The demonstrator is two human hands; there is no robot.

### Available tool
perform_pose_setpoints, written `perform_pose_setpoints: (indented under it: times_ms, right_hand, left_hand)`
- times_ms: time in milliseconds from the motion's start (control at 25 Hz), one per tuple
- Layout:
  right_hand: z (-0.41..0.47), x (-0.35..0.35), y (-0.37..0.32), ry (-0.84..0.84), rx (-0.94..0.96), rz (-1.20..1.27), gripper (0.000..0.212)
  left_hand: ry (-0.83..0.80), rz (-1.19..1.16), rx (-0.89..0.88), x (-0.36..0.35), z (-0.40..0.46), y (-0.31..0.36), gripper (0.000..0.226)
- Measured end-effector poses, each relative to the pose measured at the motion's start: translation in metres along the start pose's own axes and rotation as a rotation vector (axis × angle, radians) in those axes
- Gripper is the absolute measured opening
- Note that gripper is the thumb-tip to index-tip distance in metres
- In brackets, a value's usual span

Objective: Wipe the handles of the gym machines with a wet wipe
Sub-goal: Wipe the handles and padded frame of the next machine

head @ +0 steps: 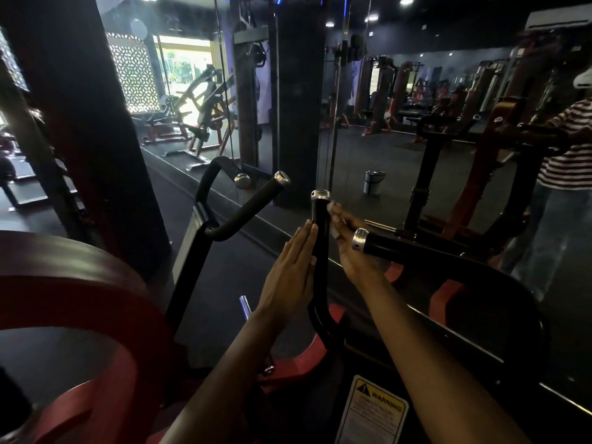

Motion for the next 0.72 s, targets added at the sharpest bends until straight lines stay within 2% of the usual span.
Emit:
perform_pose_setpoints:
  times_ms: [200,320,560,720]
  right_hand:
    - [-0.028,0.005,0.001,-0.06,-0.088,-0.094,0.02]
    - [-0.05,0.007,-0.008,-0.083,-0.08,-0.27,0.019]
    - [-0.092,0.007,-0.009,-0.38,-0.097,-0.749,0.009]
    - [-0.111,0.009,-0.008,-0.515,-0.21,-0.859,0.02]
  left_hand:
    - [0.025,-0.019,-0.003,0.0,0.0,0.0,0.056]
    - [0.031,-0.015,0.011,-0.001,-0.001,0.002,0.059]
    - [0.025,0.001,0.052,-0.006,-0.008,-0.001,0.059]
    - [0.013,0.001,0.082,-0.006,-0.017,0.007,0.062]
Point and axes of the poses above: each hand's wrist, its own z-axis towards the middle knuckle, its own x-axis out of the back of the hand, y = z × x, the point moved 8 cm from there along z, towards the middle knuckle, and after that the axes turned 4 degrees about -z, right-handed, at the moved point
